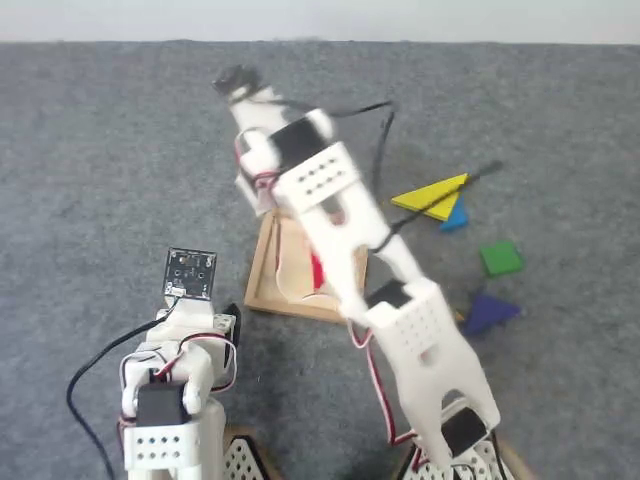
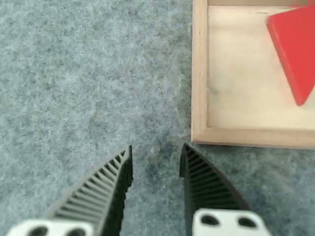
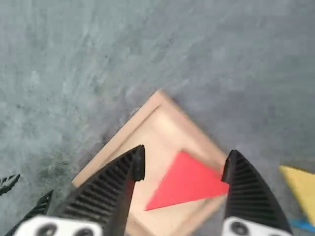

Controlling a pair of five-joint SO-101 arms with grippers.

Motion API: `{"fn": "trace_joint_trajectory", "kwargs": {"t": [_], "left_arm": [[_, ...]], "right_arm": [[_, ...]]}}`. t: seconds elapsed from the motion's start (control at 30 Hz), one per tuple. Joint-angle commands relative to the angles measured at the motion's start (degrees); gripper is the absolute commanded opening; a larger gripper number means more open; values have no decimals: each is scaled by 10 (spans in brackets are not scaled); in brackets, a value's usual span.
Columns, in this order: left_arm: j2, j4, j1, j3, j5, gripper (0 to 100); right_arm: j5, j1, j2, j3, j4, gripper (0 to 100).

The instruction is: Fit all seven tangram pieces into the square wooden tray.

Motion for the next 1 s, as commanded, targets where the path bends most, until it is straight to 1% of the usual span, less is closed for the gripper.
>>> {"fn": "trace_joint_trajectory", "kwargs": {"t": [0.0,0.07,0.13,0.2,0.33,0.5,0.6,0.7,0.83,0.97], "left_arm": [[-16,5,1,-5,-4,153],[-16,5,1,-5,-4,153],[-16,5,1,-5,-4,153],[-16,5,1,-5,-4,153],[-16,5,1,-5,-4,153],[-16,5,1,-5,-4,153],[-16,5,1,-5,-4,153],[-16,5,1,-5,-4,153],[-16,5,1,-5,-4,153],[-16,5,1,-5,-4,153]], "right_arm": [[13,71,-154,58,25,188],[11,91,-183,142,22,145],[21,98,-195,235,-4,117],[49,100,-210,324,-56,108],[42,96,-307,489,-167,109],[47,82,-459,774,-350,110],[48,84,-484,891,-429,110],[48,73,-493,920,-468,110],[47,32,-502,858,-469,110],[40,24,-436,795,-473,110]]}}
